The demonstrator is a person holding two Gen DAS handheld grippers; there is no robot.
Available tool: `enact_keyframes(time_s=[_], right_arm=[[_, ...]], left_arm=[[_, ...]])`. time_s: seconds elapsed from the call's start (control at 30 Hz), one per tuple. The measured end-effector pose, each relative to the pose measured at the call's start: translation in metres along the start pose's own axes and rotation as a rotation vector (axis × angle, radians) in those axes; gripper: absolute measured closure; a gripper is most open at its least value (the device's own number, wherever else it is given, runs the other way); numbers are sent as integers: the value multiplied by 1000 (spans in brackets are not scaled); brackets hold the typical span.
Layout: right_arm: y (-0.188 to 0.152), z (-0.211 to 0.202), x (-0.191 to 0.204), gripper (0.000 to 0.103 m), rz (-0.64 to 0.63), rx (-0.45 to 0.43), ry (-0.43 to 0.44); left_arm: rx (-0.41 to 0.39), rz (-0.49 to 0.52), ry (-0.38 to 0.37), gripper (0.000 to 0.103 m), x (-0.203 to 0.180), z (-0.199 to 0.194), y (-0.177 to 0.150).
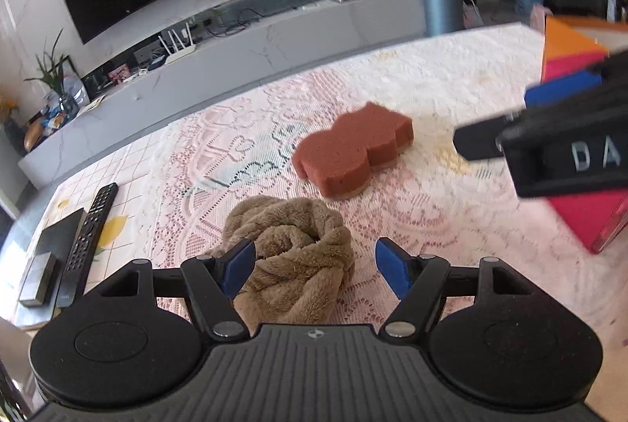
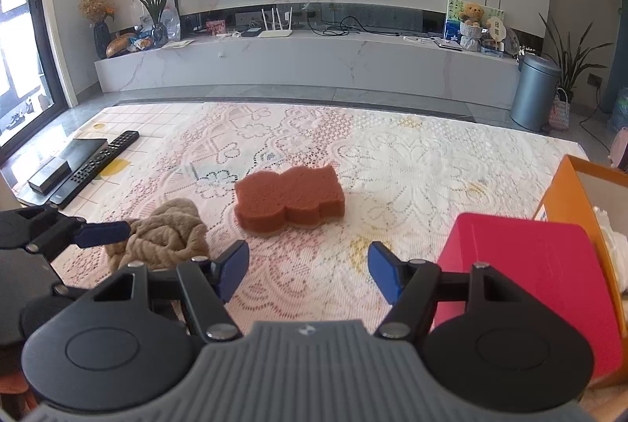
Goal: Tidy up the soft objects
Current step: 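Close the left tool on the brown fluffy towel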
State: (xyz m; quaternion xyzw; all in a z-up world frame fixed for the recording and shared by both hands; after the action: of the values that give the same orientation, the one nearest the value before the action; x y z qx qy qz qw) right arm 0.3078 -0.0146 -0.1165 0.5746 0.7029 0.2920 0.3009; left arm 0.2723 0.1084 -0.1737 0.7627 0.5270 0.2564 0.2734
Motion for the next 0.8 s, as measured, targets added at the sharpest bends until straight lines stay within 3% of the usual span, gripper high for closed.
enact_keyframes(time_s=[0.23, 0.43, 0.7, 0.8], right_arm=[[0, 19, 8, 36, -22, 21, 8], [0, 30, 12, 36, -28, 36, 9], [2, 34, 15, 36, -41, 39, 11], [4, 36, 17, 36, -41, 32, 13]], left_arm=[[71, 36, 43, 20, 5, 24, -5], [91, 123, 97, 21, 0, 37, -7], [-8, -6, 70, 58, 19, 25, 0], [-83, -66, 92, 64, 29, 11, 8]])
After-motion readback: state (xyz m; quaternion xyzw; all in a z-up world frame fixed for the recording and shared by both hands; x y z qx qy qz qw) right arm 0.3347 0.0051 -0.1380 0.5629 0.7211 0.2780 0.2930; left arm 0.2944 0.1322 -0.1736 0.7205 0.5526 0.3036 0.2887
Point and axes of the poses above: each gripper's, at about its wrist camera, not at the fingertips, and z roughly the way its jaws point, x to its left, y to its top, the point moved 5 cm from there along z, roughly the way its jaws point, and after that the axes turned 13 degrees about -y, right-handed, at the moved point
